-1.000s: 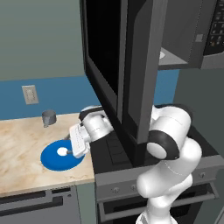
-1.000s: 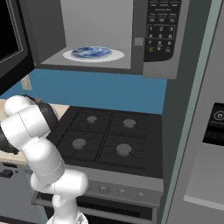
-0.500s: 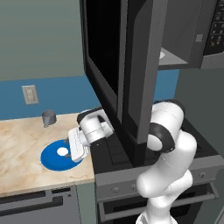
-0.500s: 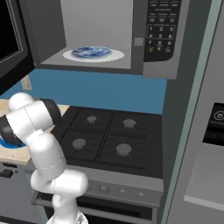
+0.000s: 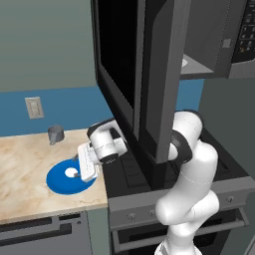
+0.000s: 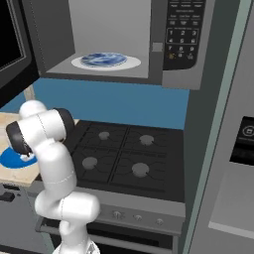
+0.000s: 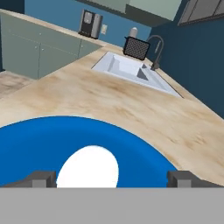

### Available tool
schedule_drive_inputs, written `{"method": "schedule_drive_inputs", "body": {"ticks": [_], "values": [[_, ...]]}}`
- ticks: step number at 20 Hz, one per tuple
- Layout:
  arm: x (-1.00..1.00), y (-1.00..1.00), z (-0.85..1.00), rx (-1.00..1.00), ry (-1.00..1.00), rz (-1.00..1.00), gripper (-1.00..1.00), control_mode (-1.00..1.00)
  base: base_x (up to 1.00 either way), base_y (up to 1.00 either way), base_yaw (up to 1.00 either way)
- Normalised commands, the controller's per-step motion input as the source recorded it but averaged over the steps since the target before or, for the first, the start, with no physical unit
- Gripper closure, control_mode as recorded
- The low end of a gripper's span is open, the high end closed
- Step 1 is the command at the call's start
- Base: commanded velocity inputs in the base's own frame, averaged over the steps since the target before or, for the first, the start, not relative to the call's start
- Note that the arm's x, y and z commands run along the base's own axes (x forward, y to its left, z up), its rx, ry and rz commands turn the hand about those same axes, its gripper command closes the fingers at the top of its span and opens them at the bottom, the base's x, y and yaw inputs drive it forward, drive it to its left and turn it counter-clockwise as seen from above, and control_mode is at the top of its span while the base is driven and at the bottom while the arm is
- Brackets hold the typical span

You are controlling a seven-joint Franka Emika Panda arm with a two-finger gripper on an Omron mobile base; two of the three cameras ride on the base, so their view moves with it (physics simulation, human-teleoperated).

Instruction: Pick the egg from the counter and place it in the microwave.

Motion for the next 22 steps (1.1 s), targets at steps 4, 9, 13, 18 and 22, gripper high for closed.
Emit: {"method": "schedule_drive_inputs", "body": {"ticks": [4,9,13,18,22], "values": [[0.19,0.03,-0.15,0.00,-0.04,0.00,-1.00,-1.00,0.00,0.00,0.00],[0.00,0.28,-0.13,0.00,-0.02,0.00,-1.00,-1.00,0.00,0.00,0.00],[0.00,0.32,0.00,0.00,-0.01,0.00,-1.00,-1.00,0.00,0.00,0.00],[0.00,0.27,0.00,0.00,-0.02,0.00,-1.00,-1.00,0.00,0.00,0.00],[0.00,0.02,-0.06,0.00,0.00,0.00,-1.00,-1.00,0.00,0.00,0.00]]}}
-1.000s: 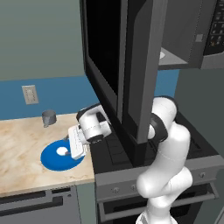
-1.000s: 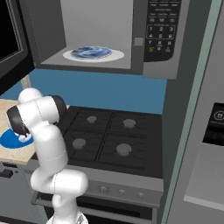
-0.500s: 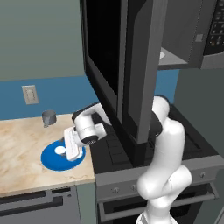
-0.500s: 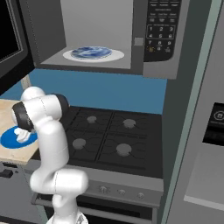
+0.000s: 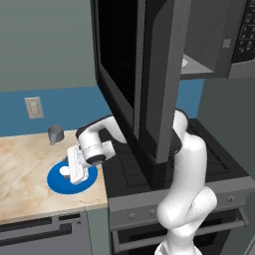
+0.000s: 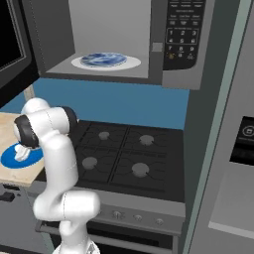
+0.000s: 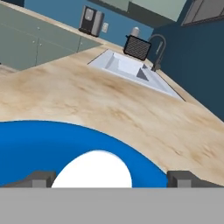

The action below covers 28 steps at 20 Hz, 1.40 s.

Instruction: Pick the egg from the counter and place it in the microwave.

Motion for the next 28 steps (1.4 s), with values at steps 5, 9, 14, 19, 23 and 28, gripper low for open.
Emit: {"method": "schedule_drive_inputs", "body": {"ticks": [5,9,14,19,23,28], "values": [[0.00,0.00,-0.10,0.00,0.00,0.00,1.00,-1.00,0.00,0.00,0.00],[0.00,0.00,-0.02,0.00,0.00,0.00,1.00,-1.00,0.00,0.00,0.00],[0.00,-0.09,0.00,0.00,0.00,0.00,1.00,-1.00,0.00,0.00,0.00],[-0.10,-0.35,0.02,0.00,-0.01,0.00,1.00,-1.00,0.00,0.00,0.00],[-0.17,-1.00,0.36,0.00,-0.06,0.00,1.00,-1.00,0.00,0.00,0.00],[-0.25,-1.00,0.62,0.01,-0.03,-0.05,1.00,-1.00,0.00,0.00,0.00]]}}
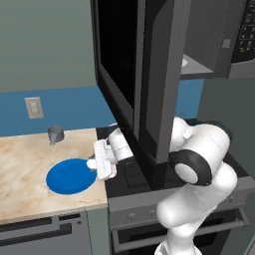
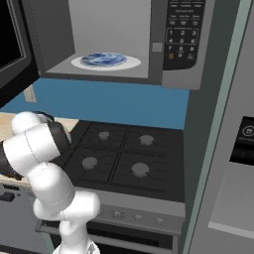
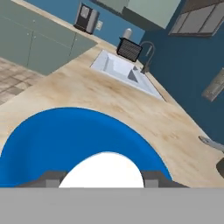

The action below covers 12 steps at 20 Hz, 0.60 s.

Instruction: Pick the egg from the counter and place it in the microwave.

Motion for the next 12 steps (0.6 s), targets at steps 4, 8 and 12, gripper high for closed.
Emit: {"method": "schedule_drive_inputs", "body": {"ticks": [4,8,12], "values": [[-0.24,-0.98,0.84,0.07,0.02,-0.16,1.00,-1.00,0.00,0.00,0.00],[-0.41,-0.89,1.00,0.00,0.07,-0.17,1.00,-1.00,0.00,0.00,0.00],[-0.60,-0.94,1.00,-0.01,0.05,-0.14,1.00,-1.00,0.00,0.00,0.00]]}}
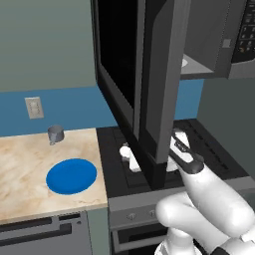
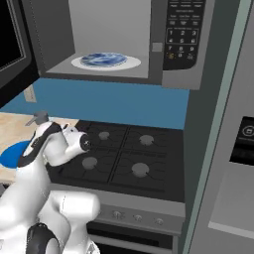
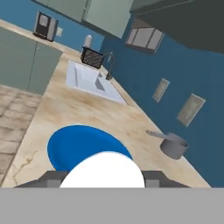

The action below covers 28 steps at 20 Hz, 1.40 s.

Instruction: Pick the egg from the counter and place it in the microwave.

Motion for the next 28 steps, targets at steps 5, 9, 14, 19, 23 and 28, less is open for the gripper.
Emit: {"method": "schedule_drive_inputs", "body": {"ticks": [5,9,14,19,23,28], "values": [[-0.61,-0.97,1.00,-0.11,0.11,-0.23,1.00,-1.00,0.00,0.00,0.00],[-0.40,-0.91,1.00,-0.14,0.28,-0.22,1.00,-1.00,0.00,0.00,0.00],[-0.42,-0.98,1.00,-0.07,0.35,-0.26,1.00,-1.00,0.00,0.00,0.00],[-0.35,-0.77,1.00,-0.02,0.24,-0.24,1.00,-1.00,0.00,0.00,0.00],[-0.01,-0.11,1.00,0.00,-0.06,-0.23,1.00,-1.00,0.00,0.00,0.00],[0.00,0.00,0.97,0.00,-0.24,-0.27,1.00,-1.00,0.00,0.00,0.00]]}}
